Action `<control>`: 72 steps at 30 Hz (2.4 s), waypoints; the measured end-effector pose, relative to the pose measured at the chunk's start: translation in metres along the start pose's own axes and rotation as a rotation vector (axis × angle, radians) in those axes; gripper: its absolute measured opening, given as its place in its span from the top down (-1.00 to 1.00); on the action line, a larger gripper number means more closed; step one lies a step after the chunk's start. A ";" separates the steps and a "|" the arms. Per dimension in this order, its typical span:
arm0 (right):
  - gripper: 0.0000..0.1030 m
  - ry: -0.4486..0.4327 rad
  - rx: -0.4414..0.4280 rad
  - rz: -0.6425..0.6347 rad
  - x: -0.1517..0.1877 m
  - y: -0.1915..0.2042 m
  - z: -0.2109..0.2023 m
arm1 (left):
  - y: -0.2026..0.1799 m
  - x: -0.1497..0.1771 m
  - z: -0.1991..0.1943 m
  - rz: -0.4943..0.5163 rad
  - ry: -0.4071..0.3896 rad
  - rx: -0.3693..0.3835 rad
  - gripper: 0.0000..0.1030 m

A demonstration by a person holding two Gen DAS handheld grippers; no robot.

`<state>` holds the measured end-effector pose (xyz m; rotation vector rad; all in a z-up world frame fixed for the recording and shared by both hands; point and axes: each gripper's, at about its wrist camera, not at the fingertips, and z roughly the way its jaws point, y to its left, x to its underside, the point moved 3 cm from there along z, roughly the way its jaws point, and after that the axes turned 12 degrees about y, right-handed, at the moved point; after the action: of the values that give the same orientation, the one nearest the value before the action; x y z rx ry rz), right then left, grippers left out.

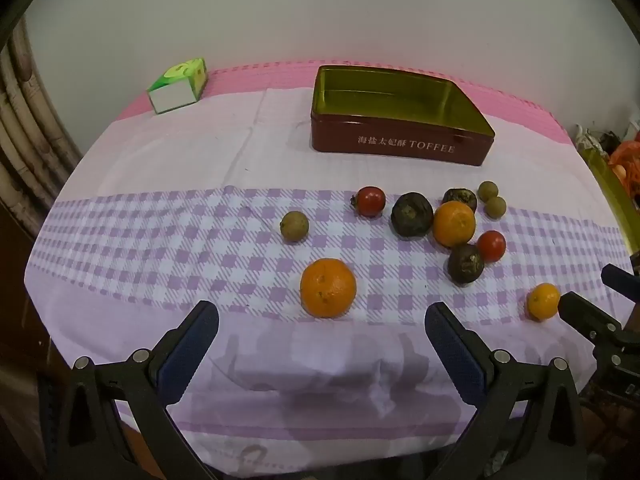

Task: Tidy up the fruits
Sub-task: 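Move both tools toward the oranges in front of the tin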

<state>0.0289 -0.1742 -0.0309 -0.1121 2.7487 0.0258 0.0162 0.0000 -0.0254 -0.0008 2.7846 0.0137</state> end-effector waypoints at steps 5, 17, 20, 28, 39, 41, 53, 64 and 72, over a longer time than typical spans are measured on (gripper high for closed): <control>-0.68 -0.011 -0.008 -0.009 0.002 0.002 -0.004 | -0.001 0.001 0.001 -0.006 0.007 0.003 -0.98; -0.58 0.047 0.016 0.014 0.003 -0.004 0.003 | 0.000 0.005 0.003 -0.002 0.022 0.013 -0.98; -0.55 0.057 0.016 0.024 0.004 -0.007 0.006 | 0.002 0.005 0.006 -0.008 0.033 0.012 -0.98; -0.53 0.071 0.023 0.023 0.006 -0.007 0.009 | 0.002 0.006 0.008 -0.002 0.037 0.014 -0.98; -0.45 0.087 0.017 0.026 0.008 -0.009 0.013 | -0.001 0.007 0.010 0.003 0.042 0.011 -0.98; -0.45 0.089 0.014 0.029 0.008 -0.009 0.013 | -0.001 0.007 0.010 0.004 0.042 0.008 -0.98; -0.44 0.092 0.009 0.029 0.009 -0.008 0.015 | -0.002 0.009 0.012 0.005 0.047 0.010 -0.98; -0.44 0.100 0.004 0.035 0.009 -0.008 0.016 | -0.003 0.010 0.016 0.013 0.055 0.009 -0.98; -0.44 0.105 -0.006 0.043 0.010 -0.009 0.017 | -0.003 0.010 0.017 0.012 0.058 0.009 -0.98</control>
<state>0.0271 -0.1839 -0.0503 -0.0580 2.8558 0.0414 0.0129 -0.0024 -0.0446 0.0181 2.8428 0.0042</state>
